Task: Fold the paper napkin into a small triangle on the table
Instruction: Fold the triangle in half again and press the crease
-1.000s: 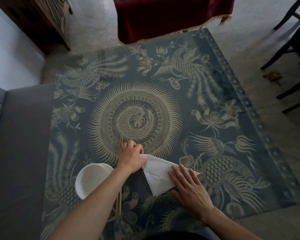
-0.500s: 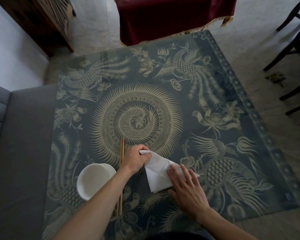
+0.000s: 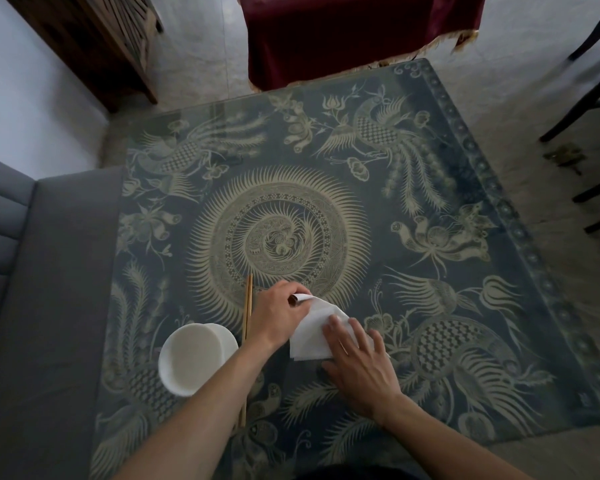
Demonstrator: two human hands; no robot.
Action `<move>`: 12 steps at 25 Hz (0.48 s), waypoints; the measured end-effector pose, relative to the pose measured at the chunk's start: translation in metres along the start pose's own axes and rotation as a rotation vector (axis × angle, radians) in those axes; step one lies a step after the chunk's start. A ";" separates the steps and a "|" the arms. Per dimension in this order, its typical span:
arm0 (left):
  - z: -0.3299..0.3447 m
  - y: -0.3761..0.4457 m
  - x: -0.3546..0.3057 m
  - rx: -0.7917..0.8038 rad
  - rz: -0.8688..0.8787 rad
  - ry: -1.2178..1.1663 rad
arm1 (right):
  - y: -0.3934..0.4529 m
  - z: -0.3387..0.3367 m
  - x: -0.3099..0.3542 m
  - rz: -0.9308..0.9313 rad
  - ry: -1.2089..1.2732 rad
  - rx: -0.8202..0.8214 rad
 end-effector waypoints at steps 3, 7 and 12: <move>0.006 -0.009 -0.015 -0.007 0.094 0.042 | 0.005 -0.002 0.003 0.026 0.022 0.034; 0.013 -0.016 -0.024 -0.029 0.107 0.005 | 0.005 -0.008 0.004 0.036 0.076 -0.005; 0.038 -0.028 -0.027 0.009 0.087 0.093 | -0.023 -0.013 -0.022 -0.009 0.079 -0.105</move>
Point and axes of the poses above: each hand's wrist, its own y-axis towards the middle knuckle, its own z-axis out of the palm, x = y × z, the point moved 8 cm from there along y, towards the middle knuckle, and after that the axes turned 5 degrees about x, right-handed, at the moved point
